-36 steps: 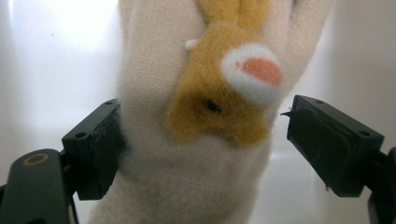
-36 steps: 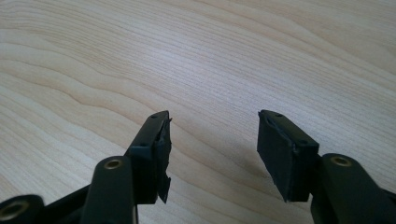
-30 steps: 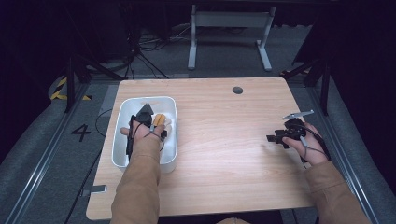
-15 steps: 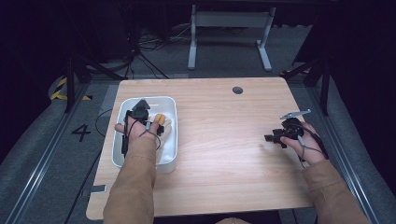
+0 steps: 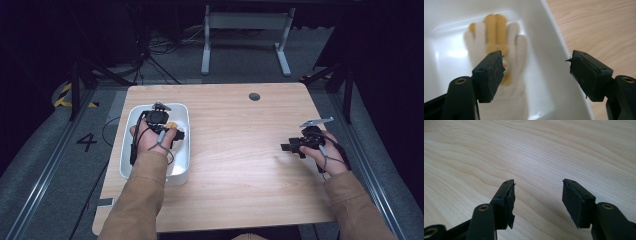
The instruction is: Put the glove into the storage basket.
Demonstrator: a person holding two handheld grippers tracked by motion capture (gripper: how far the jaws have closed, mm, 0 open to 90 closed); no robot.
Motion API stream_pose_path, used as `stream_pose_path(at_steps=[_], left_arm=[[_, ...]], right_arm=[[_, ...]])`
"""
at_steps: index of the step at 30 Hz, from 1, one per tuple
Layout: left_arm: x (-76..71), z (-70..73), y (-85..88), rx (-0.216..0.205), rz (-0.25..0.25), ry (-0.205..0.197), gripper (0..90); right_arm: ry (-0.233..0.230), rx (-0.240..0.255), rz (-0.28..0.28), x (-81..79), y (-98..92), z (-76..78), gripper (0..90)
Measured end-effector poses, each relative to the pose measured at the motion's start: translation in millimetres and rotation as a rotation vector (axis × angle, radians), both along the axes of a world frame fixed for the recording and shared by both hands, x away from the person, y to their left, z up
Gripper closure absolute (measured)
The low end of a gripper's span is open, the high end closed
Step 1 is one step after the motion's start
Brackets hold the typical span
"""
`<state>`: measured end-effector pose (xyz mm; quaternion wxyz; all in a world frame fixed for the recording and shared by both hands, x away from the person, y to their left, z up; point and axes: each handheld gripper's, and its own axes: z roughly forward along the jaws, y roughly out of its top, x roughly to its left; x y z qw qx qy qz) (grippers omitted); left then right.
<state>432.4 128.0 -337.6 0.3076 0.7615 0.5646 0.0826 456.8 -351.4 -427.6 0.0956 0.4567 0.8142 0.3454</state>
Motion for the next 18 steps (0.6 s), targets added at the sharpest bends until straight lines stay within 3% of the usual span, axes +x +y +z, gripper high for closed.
stream_pose_path(at_steps=[3,5,12,15,18], left_arm=[[-4.0,5.6,-10.2,-0.072,-0.065,-0.043,28.7],[-7.3,9.0,-18.3,-0.094,-0.110,-0.072,28.5],[-22.5,14.9,-52.4,-0.088,-0.305,-0.137,27.3],[-30.3,15.1,-65.2,-0.124,-0.375,-0.165,26.9],[-38.1,13.0,-77.6,-0.129,-0.444,-0.187,26.1]], right_arm=[[-0.013,0.014,0.013,-1.7,-0.6,0.0,44.7],[-0.016,0.019,0.013,-3.0,-1.6,0.1,44.9],[-0.042,0.039,0.031,-7.4,-4.4,2.7,44.8],[-0.049,0.042,0.032,-8.3,-5.7,3.8,44.8],[-0.055,0.043,0.035,-8.8,-6.3,3.9,44.8]])
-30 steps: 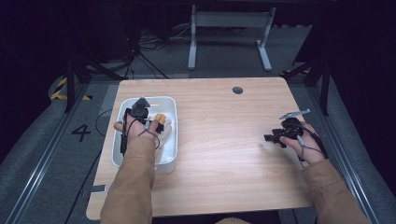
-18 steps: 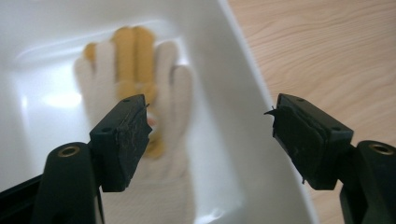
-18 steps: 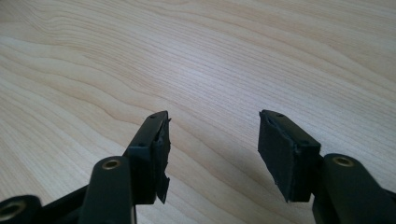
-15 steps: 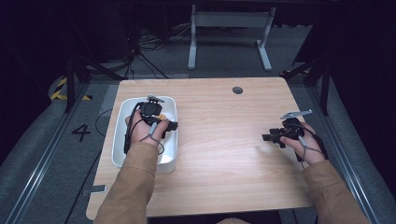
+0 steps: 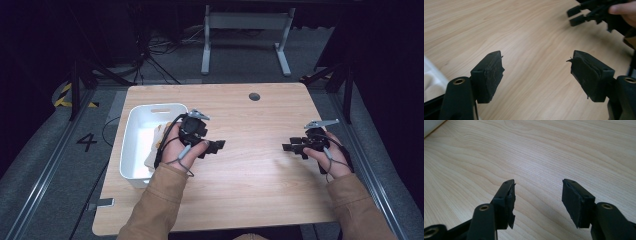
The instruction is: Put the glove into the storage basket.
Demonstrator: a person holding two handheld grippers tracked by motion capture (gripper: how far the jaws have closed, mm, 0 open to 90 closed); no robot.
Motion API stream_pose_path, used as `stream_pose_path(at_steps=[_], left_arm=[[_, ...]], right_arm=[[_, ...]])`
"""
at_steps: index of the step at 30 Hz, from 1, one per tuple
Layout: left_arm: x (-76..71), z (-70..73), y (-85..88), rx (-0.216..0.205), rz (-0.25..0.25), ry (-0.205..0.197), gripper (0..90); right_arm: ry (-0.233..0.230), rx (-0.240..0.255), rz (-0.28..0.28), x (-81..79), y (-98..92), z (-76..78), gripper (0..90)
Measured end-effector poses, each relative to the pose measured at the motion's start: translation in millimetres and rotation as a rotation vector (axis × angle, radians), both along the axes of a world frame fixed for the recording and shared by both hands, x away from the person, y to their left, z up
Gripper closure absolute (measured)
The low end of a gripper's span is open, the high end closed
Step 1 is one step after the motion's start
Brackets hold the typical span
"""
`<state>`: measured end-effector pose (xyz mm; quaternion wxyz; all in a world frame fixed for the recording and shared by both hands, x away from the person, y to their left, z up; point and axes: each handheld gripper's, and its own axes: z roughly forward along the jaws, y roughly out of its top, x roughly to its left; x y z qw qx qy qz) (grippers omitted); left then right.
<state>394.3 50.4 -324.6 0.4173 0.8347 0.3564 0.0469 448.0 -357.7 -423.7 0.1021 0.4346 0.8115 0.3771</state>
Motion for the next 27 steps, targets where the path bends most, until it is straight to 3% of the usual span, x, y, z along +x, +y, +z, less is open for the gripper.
stream_pose_path(at_steps=[3,12,16,21,27], left_arm=[[-7.9,-4.7,-10.4,0.015,-0.050,-0.023,25.7],[-24.9,-23.5,-33.8,0.023,-0.199,-0.028,26.0],[-30.4,-35.1,-33.8,0.069,-0.188,-0.039,27.8],[-30.3,-55.2,-37.9,0.076,-0.261,0.003,27.9],[-32.4,-91.5,-55.5,0.151,-0.346,0.085,28.2]], right_arm=[[-0.001,-0.004,0.001,-1.0,0.8,0.2,44.8],[-0.004,0.001,0.021,-2.8,2.2,0.0,44.8],[-0.006,0.001,0.023,-3.5,2.0,-0.8,44.8],[-0.007,0.000,0.032,-9.1,4.1,-6.2,44.8],[0.002,-0.034,0.044,-9.1,7.4,-13.2,44.8]])
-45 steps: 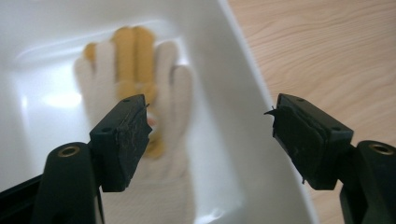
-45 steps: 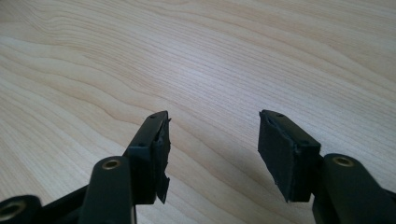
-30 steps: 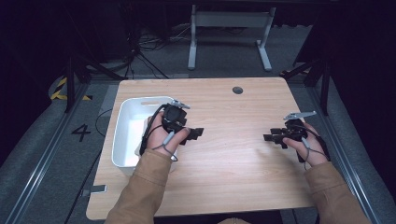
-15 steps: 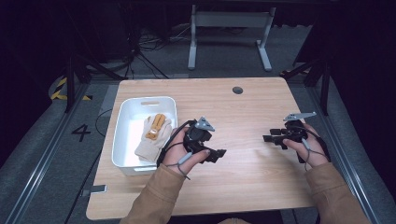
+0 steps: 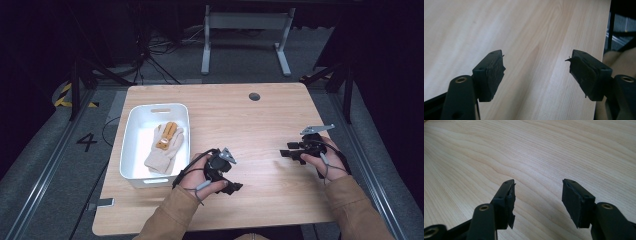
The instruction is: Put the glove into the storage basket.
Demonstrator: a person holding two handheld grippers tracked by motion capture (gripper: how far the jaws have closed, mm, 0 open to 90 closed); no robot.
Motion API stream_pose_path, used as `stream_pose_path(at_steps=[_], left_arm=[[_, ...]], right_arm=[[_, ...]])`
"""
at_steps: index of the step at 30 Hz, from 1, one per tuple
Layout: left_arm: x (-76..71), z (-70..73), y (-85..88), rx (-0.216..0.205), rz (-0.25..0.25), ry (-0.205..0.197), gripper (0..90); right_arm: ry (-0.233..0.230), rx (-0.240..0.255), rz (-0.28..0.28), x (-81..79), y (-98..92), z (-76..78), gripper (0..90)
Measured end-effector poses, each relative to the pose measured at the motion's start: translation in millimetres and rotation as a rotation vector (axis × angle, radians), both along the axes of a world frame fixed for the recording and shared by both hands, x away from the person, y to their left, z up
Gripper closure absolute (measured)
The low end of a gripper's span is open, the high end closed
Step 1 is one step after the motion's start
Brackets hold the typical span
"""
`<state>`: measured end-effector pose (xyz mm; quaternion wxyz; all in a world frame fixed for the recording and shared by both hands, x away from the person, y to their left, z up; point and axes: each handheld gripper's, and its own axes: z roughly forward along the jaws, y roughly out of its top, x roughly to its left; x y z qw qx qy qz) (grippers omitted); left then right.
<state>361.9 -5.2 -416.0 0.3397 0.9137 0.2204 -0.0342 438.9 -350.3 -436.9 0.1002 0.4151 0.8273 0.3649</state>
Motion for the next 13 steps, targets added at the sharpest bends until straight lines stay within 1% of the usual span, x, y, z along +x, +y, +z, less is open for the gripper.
stream_pose_path(at_steps=[1,3,4,5,7,8,9,12,13], left_arm=[[0.3,-5.3,-3.1,0.029,-0.012,0.004,28.2],[-1.0,-13.1,-8.7,0.088,-0.023,-0.003,28.1],[-1.5,-15.7,-10.7,0.112,-0.038,-0.003,27.7],[-2.4,-17.9,-12.5,0.127,-0.056,0.009,26.5],[-4.7,-21.2,-15.5,0.142,-0.082,0.032,25.9],[-5.3,-22.6,-16.7,0.146,-0.093,0.036,25.9],[-5.7,-23.4,-17.3,0.155,-0.093,0.041,25.6],[-4.5,-23.7,-17.2,0.153,-0.075,0.034,24.9],[-4.5,-23.7,-16.7,0.157,-0.071,0.039,24.6]], right_arm=[[-0.001,0.001,0.000,-0.1,0.2,-0.1,44.8],[-0.002,0.002,0.000,0.0,0.2,-0.1,44.8],[-0.002,0.002,0.001,0.1,0.2,-0.3,44.8],[-0.002,0.000,0.001,0.1,0.1,-0.3,44.8],[-0.002,0.000,0.001,0.4,-0.2,-0.4,44.8],[-0.003,0.000,0.001,0.6,-0.3,-0.5,44.8],[-0.002,0.000,0.002,0.9,-0.5,-0.7,44.8],[-0.002,-0.003,0.006,0.9,0.1,-1.3,44.8],[-0.002,-0.006,0.006,0.8,0.5,-1.3,44.8]])
